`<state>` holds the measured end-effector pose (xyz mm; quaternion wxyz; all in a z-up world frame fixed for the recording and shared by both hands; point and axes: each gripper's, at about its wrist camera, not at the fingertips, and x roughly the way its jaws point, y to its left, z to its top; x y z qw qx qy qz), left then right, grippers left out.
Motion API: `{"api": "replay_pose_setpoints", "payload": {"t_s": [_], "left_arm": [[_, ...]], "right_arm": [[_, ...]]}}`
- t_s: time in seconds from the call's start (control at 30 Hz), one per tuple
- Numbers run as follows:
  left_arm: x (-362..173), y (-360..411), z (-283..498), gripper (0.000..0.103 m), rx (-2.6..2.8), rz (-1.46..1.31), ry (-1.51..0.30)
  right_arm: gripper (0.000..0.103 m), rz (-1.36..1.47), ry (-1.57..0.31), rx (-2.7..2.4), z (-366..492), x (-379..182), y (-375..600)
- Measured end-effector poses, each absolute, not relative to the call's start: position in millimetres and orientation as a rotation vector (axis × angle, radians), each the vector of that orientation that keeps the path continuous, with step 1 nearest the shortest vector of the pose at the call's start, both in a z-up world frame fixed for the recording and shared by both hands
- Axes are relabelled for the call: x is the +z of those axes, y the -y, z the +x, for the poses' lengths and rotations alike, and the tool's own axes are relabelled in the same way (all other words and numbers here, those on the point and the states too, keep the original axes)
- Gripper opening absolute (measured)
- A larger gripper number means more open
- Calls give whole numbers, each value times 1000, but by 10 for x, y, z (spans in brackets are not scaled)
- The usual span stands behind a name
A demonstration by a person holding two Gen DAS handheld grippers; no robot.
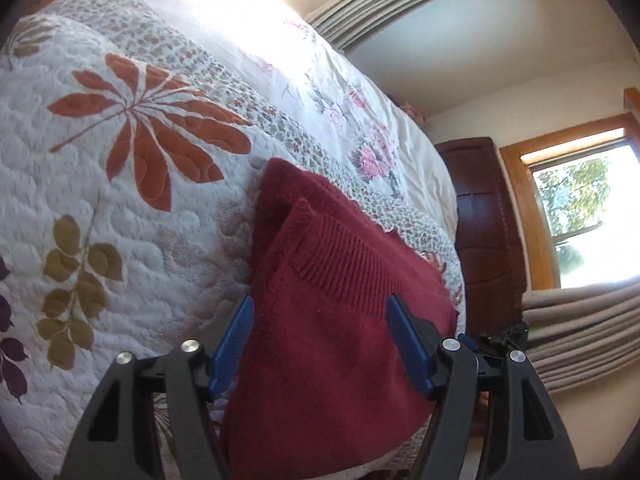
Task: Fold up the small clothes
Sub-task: 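Lay the hem over the collar with both tools and open them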
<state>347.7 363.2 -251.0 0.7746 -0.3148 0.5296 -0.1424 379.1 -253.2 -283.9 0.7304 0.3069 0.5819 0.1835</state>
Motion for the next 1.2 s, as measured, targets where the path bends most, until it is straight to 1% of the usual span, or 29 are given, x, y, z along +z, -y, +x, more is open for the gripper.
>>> {"api": "replay_pose_setpoints", "payload": {"t_s": [0.13,0.23,0.27,0.33,0.4,0.43,0.5,0.6,0.7,0.73,0.8,0.9,0.97,1.1,1.13,1.17,1.2], "left_arm": [[-2704,-3487,3695,69,-306,-610,-1226],[-2816,-3401,3745,69,-325,-578,-1271],[-2838,-3383,3761,68,-333,-566,-1280],[-2850,-3321,3795,63,-352,-538,-1295],[-2826,-3309,3756,37,-339,-481,-1313],[-2814,-3293,3773,32,-334,-457,-1315],[-2771,-3302,3761,12,-345,-453,-1306],[-2688,-3303,3728,10,-348,-435,-1280],[-2581,-3245,3694,10,-346,-418,-1230],[-2554,-3236,3676,9,-345,-412,-1214],[-2517,-3237,3633,9,-339,-407,-1189],[-2538,-3244,3615,9,-332,-424,-1173],[-2560,-3242,3611,9,-333,-426,-1177],[-2542,-3209,3620,9,-347,-422,-1156],[-2534,-3204,3623,9,-348,-421,-1152],[-2526,-3199,3622,9,-351,-425,-1148],[-2513,-3192,3615,9,-356,-429,-1145]], "right_arm": [[61,648,-1298,398,3811,-2924,2451],[62,655,-1302,389,3823,-2954,2458],[62,659,-1304,387,3831,-2964,2462],[62,660,-1306,385,3851,-2961,2474],[63,657,-1308,386,3879,-2960,2472],[63,656,-1310,388,3903,-2975,2465],[63,652,-1313,389,3936,-2998,2435],[63,616,-1314,394,3943,-2977,2397],[53,554,-1307,406,3941,-2924,2319],[45,538,-1307,413,3930,-2903,2298],[43,509,-1302,408,3929,-2889,2278],[44,464,-1276,361,3942,-2874,2299],[58,460,-1273,348,3964,-2903,2322],[59,440,-1273,369,4033,-2972,2269],[48,431,-1273,369,4042,-2986,2254],[30,422,-1278,372,4048,-2994,2234],[23,397,-1280,352,4045,-2988,2226]]}}
